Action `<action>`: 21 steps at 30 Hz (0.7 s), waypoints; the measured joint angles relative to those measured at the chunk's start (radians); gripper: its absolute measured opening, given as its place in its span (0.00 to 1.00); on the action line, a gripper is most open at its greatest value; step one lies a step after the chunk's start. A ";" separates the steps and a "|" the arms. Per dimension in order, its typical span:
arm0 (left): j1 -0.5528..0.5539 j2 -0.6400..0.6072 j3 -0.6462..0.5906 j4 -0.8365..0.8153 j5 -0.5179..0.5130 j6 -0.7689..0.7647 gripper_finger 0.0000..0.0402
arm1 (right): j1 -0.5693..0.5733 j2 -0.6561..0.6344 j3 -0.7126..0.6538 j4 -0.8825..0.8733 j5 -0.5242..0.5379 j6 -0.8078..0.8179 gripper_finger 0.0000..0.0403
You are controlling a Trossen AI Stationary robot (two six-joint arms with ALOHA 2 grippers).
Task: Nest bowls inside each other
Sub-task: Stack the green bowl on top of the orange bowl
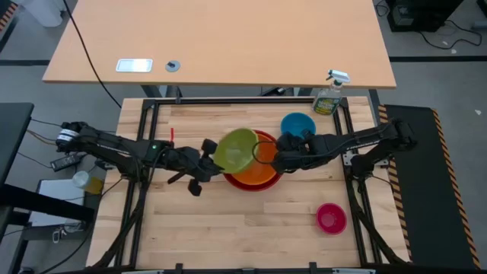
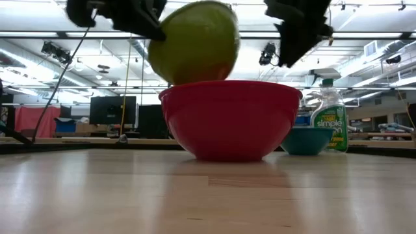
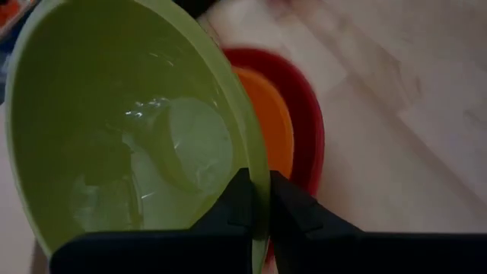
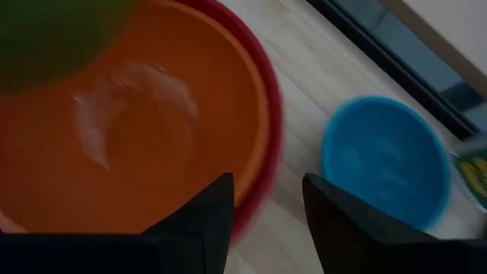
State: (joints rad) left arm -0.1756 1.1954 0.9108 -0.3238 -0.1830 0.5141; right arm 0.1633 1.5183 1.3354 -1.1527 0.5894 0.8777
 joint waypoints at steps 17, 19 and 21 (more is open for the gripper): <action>0.040 0.280 0.001 0.257 0.084 0.102 0.06 | -0.001 -0.038 0.000 -0.139 0.020 0.090 0.41; 0.046 0.300 0.001 0.254 0.087 0.100 0.06 | 0.002 -0.038 0.000 -0.131 0.022 0.087 0.41; 0.051 0.321 0.001 0.253 0.080 0.100 0.07 | 0.007 -0.038 0.000 -0.115 0.035 0.081 0.41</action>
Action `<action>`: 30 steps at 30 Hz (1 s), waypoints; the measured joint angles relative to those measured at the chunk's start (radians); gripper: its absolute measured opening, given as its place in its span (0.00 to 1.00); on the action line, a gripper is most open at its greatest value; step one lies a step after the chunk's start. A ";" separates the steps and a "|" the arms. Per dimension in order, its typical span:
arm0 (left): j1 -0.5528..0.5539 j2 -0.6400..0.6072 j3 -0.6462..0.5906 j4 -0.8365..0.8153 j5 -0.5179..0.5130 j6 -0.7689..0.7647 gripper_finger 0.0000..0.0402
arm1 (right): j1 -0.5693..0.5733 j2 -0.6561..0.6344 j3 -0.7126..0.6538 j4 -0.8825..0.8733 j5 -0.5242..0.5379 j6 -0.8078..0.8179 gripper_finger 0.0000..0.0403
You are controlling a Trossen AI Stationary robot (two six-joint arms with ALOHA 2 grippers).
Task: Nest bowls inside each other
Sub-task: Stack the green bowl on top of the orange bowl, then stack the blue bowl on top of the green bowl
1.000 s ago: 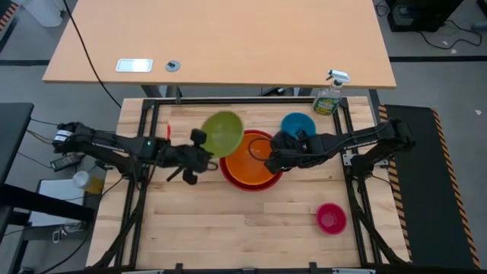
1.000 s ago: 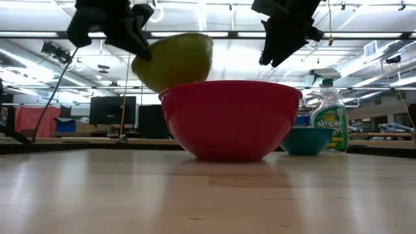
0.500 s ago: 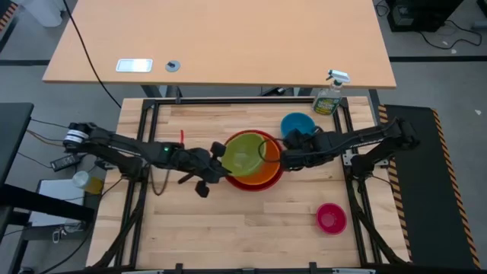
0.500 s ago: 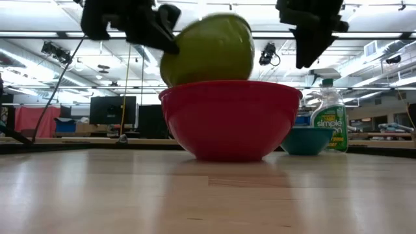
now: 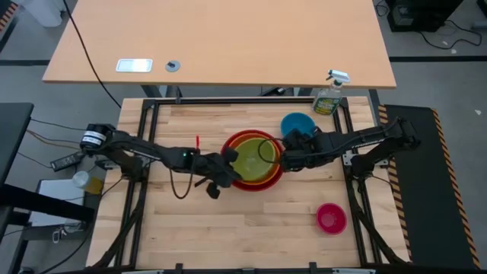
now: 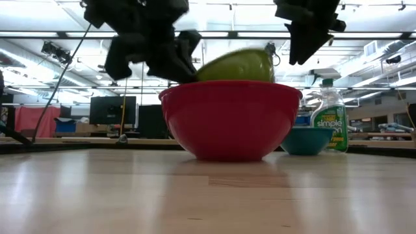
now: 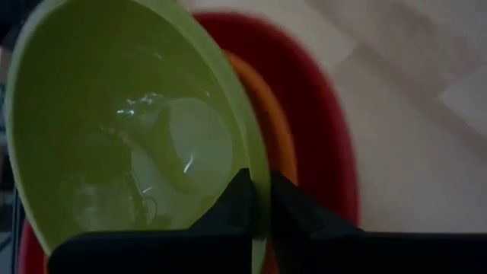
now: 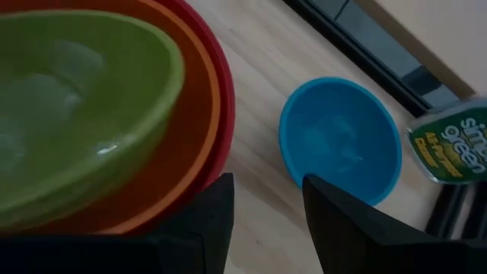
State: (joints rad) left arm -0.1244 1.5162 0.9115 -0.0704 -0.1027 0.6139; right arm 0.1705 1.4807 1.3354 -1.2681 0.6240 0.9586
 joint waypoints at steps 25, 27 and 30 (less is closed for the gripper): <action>-0.079 -0.242 -0.046 -0.093 -0.094 -0.170 0.63 | -0.046 0.000 -0.088 -0.037 -0.069 -0.040 0.41; -0.099 -0.308 -0.105 -0.099 -0.103 -0.198 0.61 | -0.064 0.000 -0.135 -0.026 -0.069 -0.102 0.41; -0.120 -0.403 -0.191 -0.053 -0.151 -0.221 0.57 | -0.093 0.000 -0.206 0.006 -0.073 -0.202 0.42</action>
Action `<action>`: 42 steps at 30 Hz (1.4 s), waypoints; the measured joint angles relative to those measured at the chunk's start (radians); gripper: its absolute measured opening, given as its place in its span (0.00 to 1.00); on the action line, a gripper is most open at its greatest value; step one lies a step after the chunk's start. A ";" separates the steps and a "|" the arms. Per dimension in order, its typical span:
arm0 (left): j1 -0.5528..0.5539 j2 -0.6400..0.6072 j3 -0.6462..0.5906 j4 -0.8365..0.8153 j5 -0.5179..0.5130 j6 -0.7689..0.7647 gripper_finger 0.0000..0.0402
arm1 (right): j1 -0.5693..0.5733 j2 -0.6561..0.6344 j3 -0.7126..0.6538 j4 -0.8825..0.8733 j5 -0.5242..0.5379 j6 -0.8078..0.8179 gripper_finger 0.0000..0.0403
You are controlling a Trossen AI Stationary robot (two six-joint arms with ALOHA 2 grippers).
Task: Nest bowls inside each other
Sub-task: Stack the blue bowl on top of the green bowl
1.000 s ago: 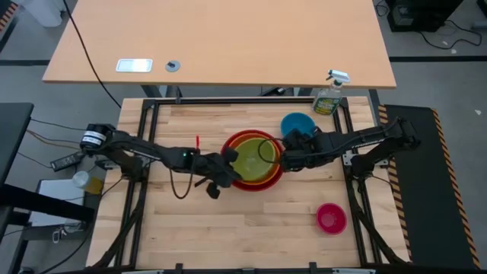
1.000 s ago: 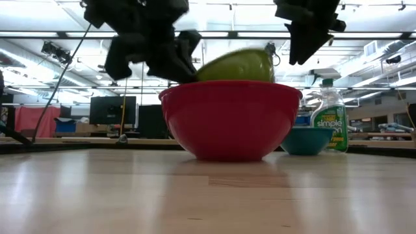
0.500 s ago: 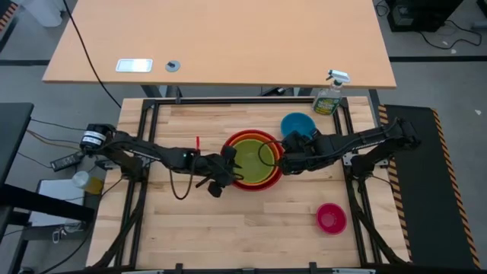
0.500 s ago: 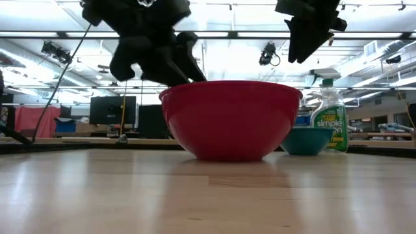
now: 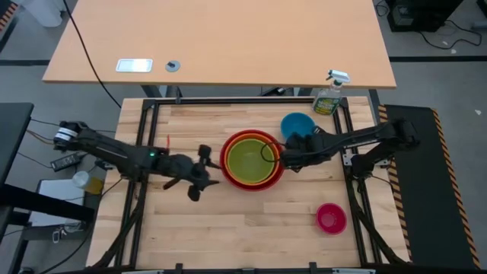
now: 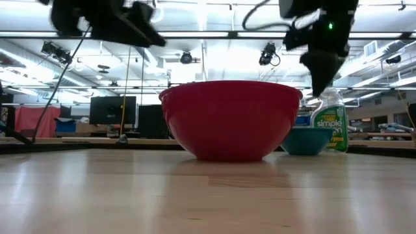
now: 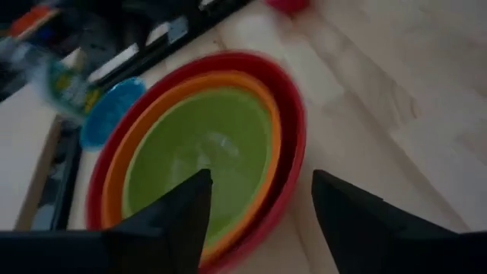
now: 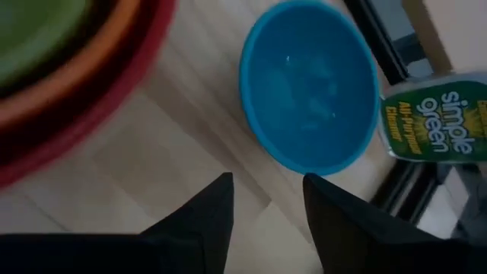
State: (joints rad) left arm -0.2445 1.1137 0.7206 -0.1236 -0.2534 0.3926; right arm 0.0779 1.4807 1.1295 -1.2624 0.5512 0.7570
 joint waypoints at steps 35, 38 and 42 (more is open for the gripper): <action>-0.080 -0.323 -0.126 -0.076 -0.041 -0.199 0.48 | -0.298 0.073 -0.288 0.436 -0.038 -0.613 0.29; -0.080 -0.323 -0.126 -0.076 -0.041 -0.199 0.48 | -0.295 0.073 -0.288 0.434 -0.050 -0.590 0.19; -0.080 -0.323 -0.126 -0.079 -0.041 -0.200 0.48 | -0.273 0.073 -0.265 0.396 -0.069 -0.564 0.06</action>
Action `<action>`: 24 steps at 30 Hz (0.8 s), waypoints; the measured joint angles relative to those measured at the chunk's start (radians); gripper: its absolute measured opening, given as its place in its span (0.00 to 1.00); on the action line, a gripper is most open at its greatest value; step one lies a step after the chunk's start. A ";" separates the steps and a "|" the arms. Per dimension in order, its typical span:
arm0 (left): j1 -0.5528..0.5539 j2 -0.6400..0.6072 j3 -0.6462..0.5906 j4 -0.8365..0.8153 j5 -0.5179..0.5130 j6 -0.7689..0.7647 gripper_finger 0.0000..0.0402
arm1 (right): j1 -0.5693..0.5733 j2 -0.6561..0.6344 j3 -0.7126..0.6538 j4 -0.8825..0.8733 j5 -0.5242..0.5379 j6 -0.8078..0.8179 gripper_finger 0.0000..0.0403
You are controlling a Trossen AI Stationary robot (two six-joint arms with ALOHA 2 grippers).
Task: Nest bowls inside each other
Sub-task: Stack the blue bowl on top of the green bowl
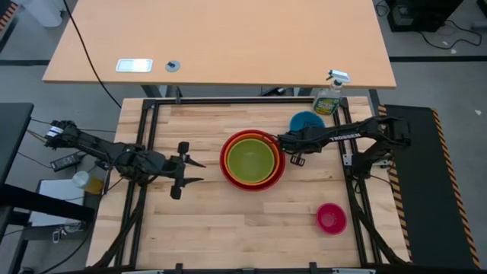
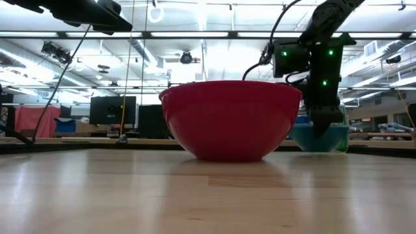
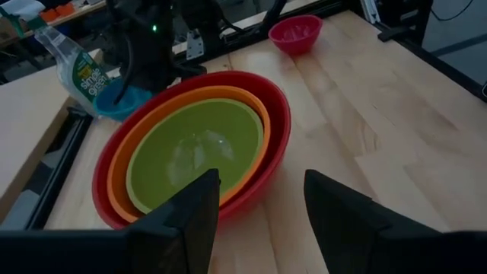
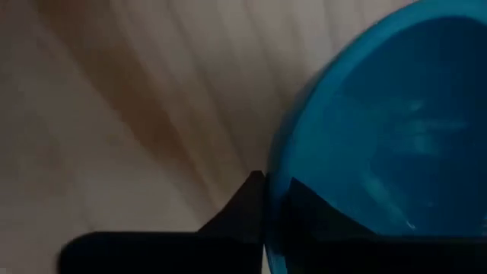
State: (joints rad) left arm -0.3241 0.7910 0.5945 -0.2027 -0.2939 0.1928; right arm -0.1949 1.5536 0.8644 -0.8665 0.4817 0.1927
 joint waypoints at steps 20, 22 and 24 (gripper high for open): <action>0.000 0.001 0.000 -0.037 -0.032 -0.047 0.48 | 0.426 -0.001 0.495 -0.092 0.105 0.192 0.07; 0.000 0.001 0.000 -0.038 -0.038 -0.048 0.48 | 0.454 0.014 0.496 0.049 0.075 0.104 0.07; 0.000 0.001 0.000 -0.038 -0.047 -0.049 0.48 | 0.473 0.050 0.497 0.137 0.062 0.033 0.07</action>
State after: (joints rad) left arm -0.3241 0.7918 0.5945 -0.2402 -0.3412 0.1443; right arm 0.2783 1.6033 1.3617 -0.7290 0.5439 0.2257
